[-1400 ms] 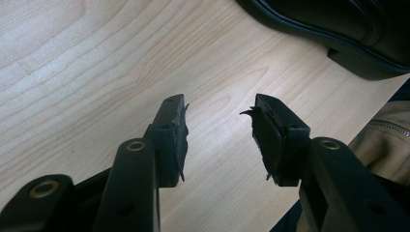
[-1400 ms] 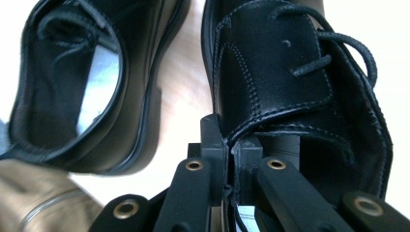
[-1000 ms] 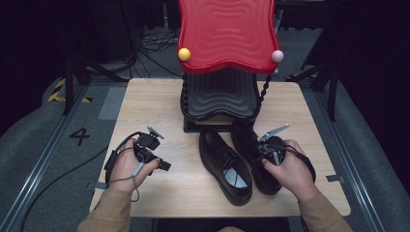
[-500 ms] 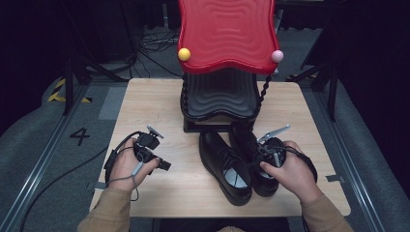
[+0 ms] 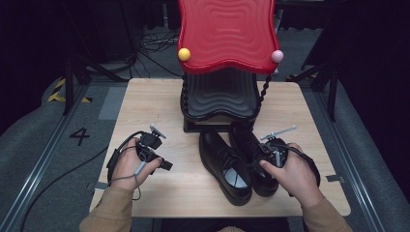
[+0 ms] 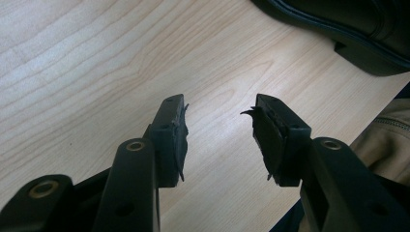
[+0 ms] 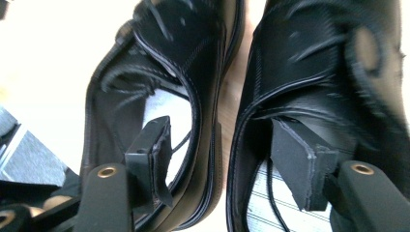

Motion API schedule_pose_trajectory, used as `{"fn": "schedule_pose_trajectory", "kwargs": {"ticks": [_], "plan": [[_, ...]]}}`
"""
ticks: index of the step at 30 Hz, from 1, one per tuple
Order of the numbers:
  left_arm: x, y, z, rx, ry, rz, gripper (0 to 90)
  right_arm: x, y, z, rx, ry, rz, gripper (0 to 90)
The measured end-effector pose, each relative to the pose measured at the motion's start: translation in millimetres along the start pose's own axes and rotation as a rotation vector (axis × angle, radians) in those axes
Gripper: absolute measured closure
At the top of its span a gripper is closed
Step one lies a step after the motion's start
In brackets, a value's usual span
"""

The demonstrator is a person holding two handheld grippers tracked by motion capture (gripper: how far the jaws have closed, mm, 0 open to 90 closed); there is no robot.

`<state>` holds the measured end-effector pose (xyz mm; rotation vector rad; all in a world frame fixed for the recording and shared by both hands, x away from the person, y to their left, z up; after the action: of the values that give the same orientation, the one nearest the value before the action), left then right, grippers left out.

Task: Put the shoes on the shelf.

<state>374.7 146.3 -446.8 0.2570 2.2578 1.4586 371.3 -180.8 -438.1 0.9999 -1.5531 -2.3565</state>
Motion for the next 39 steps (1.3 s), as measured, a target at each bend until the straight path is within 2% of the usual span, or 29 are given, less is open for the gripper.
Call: {"fn": "schedule_pose_trajectory", "kwargs": {"ticks": [1,2,5,7,9,11,14,18,21,25,29,31,33,36,39], "plan": [[0.0,0.0,0.0,0.0,0.0,0.0,55.6,0.0,0.0,0.0,0.0,0.0,0.0,40.3],[1.5,0.7,1.4,-0.002,0.004,-0.003,55.6,-0.6,-10.6,2.0,0.008,0.008,0.021,39.5],[4.1,0.7,2.4,-0.004,0.01,0.0,55.5,-1.1,-18.3,3.5,0.016,0.012,0.042,38.7],[6.7,1.6,3.9,-0.006,0.02,-0.004,55.4,-3.0,-28.2,4.6,0.043,0.03,0.058,39.5],[9.1,2.5,5.2,-0.008,0.026,-0.005,55.2,-3.7,-35.8,4.5,0.072,0.047,0.086,44.7],[11.8,3.3,6.9,-0.012,0.035,-0.006,55.1,-3.9,-38.8,2.8,0.127,0.046,0.12,50.2],[14.4,4.1,9.2,-0.014,0.047,-0.007,55.5,-6.5,-41.2,3.5,0.156,0.041,0.133,56.2],[15.7,3.1,10.2,-0.017,0.051,-0.003,55.6,-10.4,-44.7,5.4,0.177,0.047,0.135,58.7],[16.2,2.0,10.2,-0.017,0.055,0.003,55.6,-16.7,-50.9,8.5,0.219,0.039,0.15,60.4],[15.0,2.5,9.8,-0.013,0.051,-0.003,55.5,-23.8,-58.2,10.7,0.249,0.073,0.164,62.7],[14.3,2.6,9.9,-0.011,0.048,-0.004,55.3,-23.4,-58.0,9.3,0.225,0.074,0.173,60.7],[14.2,2.4,9.9,-0.01,0.048,-0.002,55.3,-19.9,-59.3,7.9,0.22,0.101,0.154,55.5],[14.0,2.5,9.9,-0.009,0.051,-0.004,55.2,-19.2,-58.9,7.3,0.211,0.112,0.159,56.3],[13.8,3.7,10.0,-0.008,0.05,-0.01,55.2,-22.3,-58.2,3.0,0.185,0.081,0.185,62.1],[12.9,2.8,10.5,-0.009,0.05,-0.006,55.3,-24.1,-57.9,0.6,0.184,0.047,0.195,68.1]]}}
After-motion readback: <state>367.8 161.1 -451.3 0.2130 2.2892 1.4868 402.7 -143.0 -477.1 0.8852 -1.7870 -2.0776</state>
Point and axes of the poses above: each handheld gripper's, and its own axes: y roughly backward along the jaws, x roughly out of its underside, z roughly to its left, the point moved 6 cm from there along -y, roughly forward along the jaws, and after that the axes turned 6 degrees about y, right-handed, at the moved point
